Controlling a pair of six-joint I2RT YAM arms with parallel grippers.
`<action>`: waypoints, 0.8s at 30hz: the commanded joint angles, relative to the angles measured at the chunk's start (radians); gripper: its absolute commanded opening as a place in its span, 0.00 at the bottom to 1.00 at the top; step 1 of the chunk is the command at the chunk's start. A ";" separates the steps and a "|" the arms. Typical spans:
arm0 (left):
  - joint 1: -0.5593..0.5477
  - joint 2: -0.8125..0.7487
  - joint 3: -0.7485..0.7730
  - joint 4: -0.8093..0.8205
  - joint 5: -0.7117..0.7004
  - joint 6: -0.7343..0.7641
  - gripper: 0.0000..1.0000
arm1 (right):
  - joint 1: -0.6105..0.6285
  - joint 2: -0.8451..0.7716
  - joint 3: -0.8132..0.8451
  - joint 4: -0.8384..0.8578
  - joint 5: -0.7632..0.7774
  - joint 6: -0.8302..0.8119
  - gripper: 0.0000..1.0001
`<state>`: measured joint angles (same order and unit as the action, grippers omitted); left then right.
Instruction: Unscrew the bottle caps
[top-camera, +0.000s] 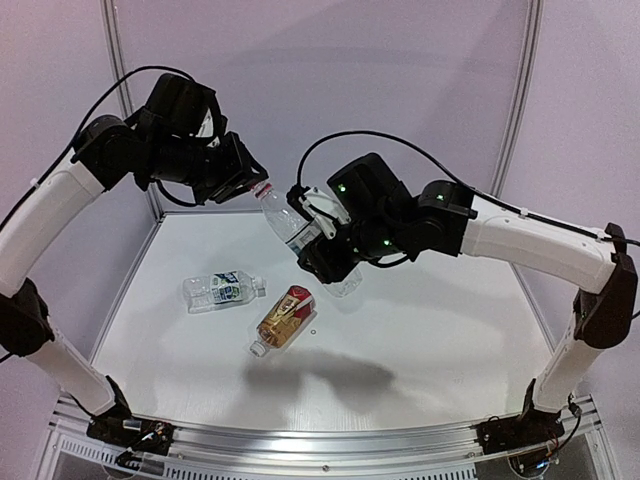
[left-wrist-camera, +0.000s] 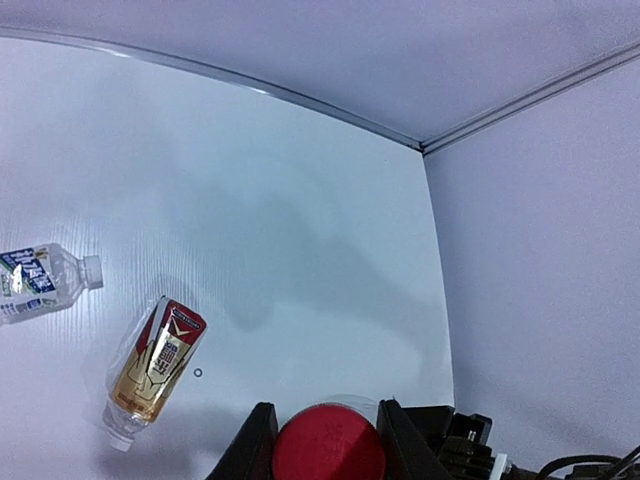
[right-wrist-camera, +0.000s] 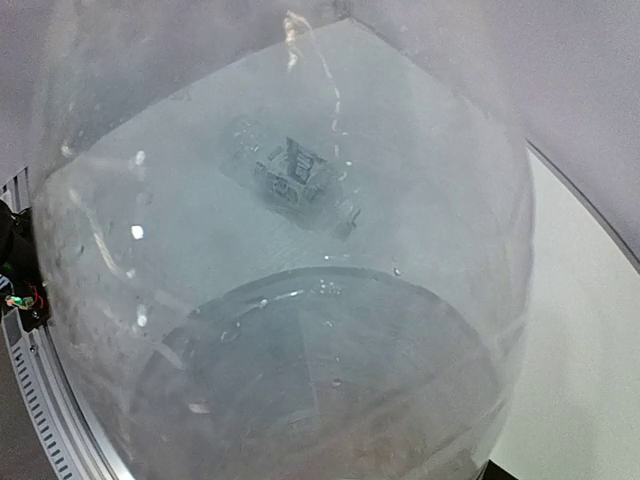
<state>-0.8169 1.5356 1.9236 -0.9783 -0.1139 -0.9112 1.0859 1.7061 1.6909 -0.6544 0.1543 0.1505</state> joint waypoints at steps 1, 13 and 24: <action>0.015 -0.001 0.018 -0.087 0.026 -0.116 0.28 | 0.006 0.008 0.013 -0.019 0.115 0.020 0.53; 0.112 -0.140 -0.170 -0.019 0.039 -0.116 0.30 | 0.008 -0.058 -0.114 0.015 0.116 0.025 0.52; 0.163 -0.375 -0.567 -0.040 -0.099 0.082 0.34 | 0.007 -0.166 -0.236 0.104 0.074 0.047 0.53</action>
<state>-0.6556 1.2301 1.5208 -1.0233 -0.1368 -0.9344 1.0946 1.6138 1.5028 -0.6098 0.2470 0.1734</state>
